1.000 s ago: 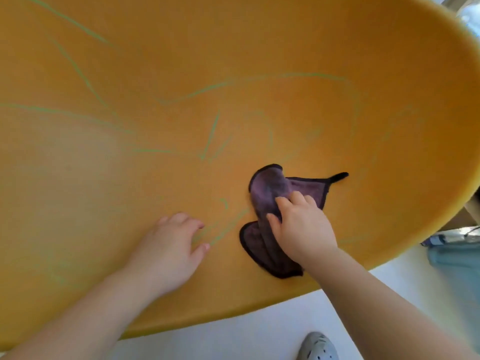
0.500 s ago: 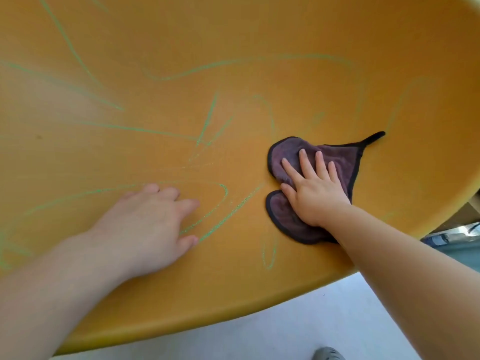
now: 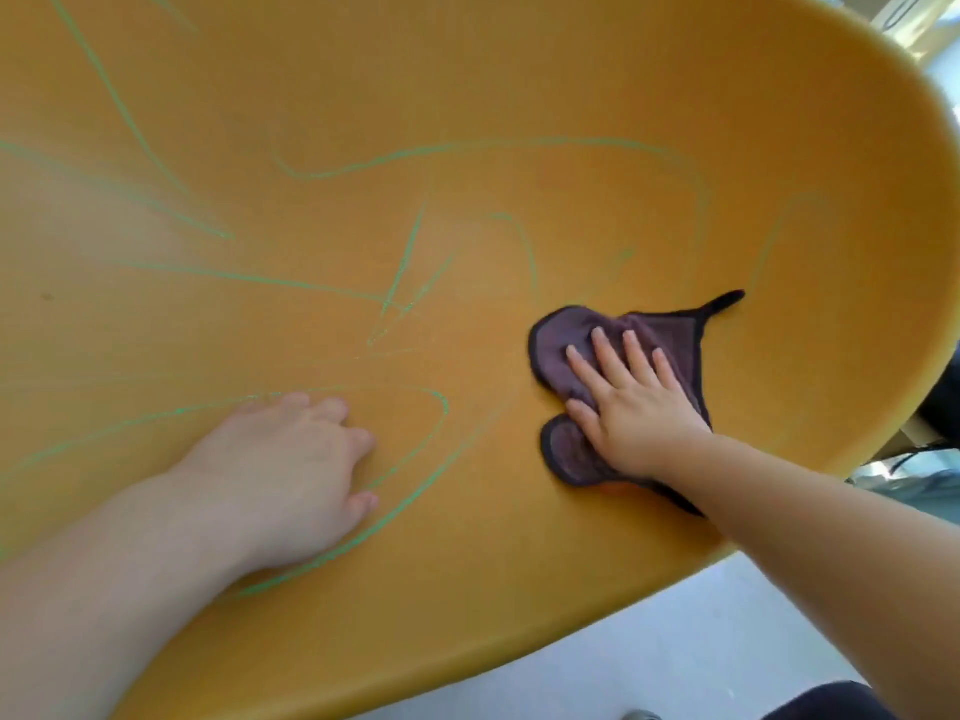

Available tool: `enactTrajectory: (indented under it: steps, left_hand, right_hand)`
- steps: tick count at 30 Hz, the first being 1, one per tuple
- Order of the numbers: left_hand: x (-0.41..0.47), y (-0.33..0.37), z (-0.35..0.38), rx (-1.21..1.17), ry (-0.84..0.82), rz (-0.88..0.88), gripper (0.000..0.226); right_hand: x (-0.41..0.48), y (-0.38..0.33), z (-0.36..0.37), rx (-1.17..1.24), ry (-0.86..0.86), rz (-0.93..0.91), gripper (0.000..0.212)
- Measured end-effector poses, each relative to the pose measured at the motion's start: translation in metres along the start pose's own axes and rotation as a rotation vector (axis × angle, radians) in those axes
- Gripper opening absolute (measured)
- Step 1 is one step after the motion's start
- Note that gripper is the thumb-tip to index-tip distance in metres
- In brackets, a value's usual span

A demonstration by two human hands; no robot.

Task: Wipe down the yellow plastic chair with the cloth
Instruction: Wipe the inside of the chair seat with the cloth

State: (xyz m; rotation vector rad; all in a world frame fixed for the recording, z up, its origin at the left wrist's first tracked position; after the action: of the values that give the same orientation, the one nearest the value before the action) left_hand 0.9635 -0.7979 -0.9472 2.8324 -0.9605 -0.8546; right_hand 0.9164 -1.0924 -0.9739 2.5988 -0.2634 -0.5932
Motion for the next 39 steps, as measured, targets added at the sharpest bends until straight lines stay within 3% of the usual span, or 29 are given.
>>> enactTrajectory:
  steps: [2, 4, 6, 9, 12, 14, 19, 22, 24, 28, 32, 34, 37, 39]
  left_hand:
    - [-0.001, -0.007, -0.002, 0.072, -0.01, -0.017, 0.066]
    - [-0.002, -0.011, 0.0, 0.083, -0.036, -0.039, 0.07]
    - [-0.002, -0.012, -0.002, 0.06, -0.04, -0.057, 0.07]
    - [-0.004, -0.017, -0.011, 0.044, -0.008, -0.079, 0.064]
    - [-0.008, -0.025, -0.019, 0.067, -0.011, -0.099, 0.059]
    - [-0.011, -0.032, -0.019, 0.091, -0.061, -0.115, 0.057]
    - [-0.012, -0.038, -0.012, 0.138, -0.16, -0.147, 0.054]
    - [-0.01, -0.041, -0.009, 0.11, -0.175, -0.151, 0.048]
    - [-0.009, -0.043, -0.011, 0.076, -0.172, -0.152, 0.042]
    - [-0.009, -0.048, -0.016, 0.061, -0.138, -0.142, 0.037]
    - [-0.01, -0.048, -0.02, 0.045, -0.123, -0.144, 0.037]
    - [-0.012, -0.049, -0.019, 0.04, -0.133, -0.151, 0.037]
    - [-0.014, -0.049, -0.019, 0.041, -0.132, -0.152, 0.039]
    - [-0.017, -0.046, -0.02, 0.031, -0.123, -0.155, 0.038]
  right_hand:
    - [0.032, 0.002, -0.006, 0.061, 0.032, 0.146, 0.069]
    - [0.041, -0.026, -0.011, 0.148, 0.046, 0.156, 0.07]
    - [0.026, -0.07, -0.016, 0.166, 0.067, 0.027, 0.07]
    - [-0.044, -0.127, -0.028, 0.183, 0.11, -0.319, 0.069]
    - [-0.112, -0.131, -0.021, 0.153, 0.161, -0.591, 0.065]
    - [-0.102, -0.095, -0.006, 0.033, 0.187, -0.506, 0.062]
    - [0.021, 0.007, 0.0, 0.02, 0.048, 0.015, 0.081]
    - [0.055, -0.013, -0.014, 0.123, 0.03, 0.187, 0.078]
    - [0.051, -0.066, -0.029, 0.191, 0.066, 0.095, 0.078]
    - [-0.019, -0.168, -0.053, 0.23, 0.14, -0.321, 0.078]
    - [-0.089, -0.171, -0.046, 0.258, 0.117, -0.644, 0.068]
    - [-0.07, -0.14, -0.034, 0.16, 0.127, -0.575, 0.074]
    - [0.005, -0.083, -0.025, 0.039, 0.148, -0.237, 0.102]
    - [0.049, -0.059, -0.03, 0.092, 0.127, -0.01, 0.111]
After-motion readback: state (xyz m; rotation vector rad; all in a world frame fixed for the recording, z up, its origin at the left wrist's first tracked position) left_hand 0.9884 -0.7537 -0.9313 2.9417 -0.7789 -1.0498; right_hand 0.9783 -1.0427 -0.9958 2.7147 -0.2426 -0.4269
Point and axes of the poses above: each hand's wrist, its own x-axis towards the middle knuckle, its own z-axis out of the palm, y = z × x, the point moved 7 cm from there along x, towards the middle knuckle, and after that the axes turned 13 degrees about -x, right-handed, at the moved point
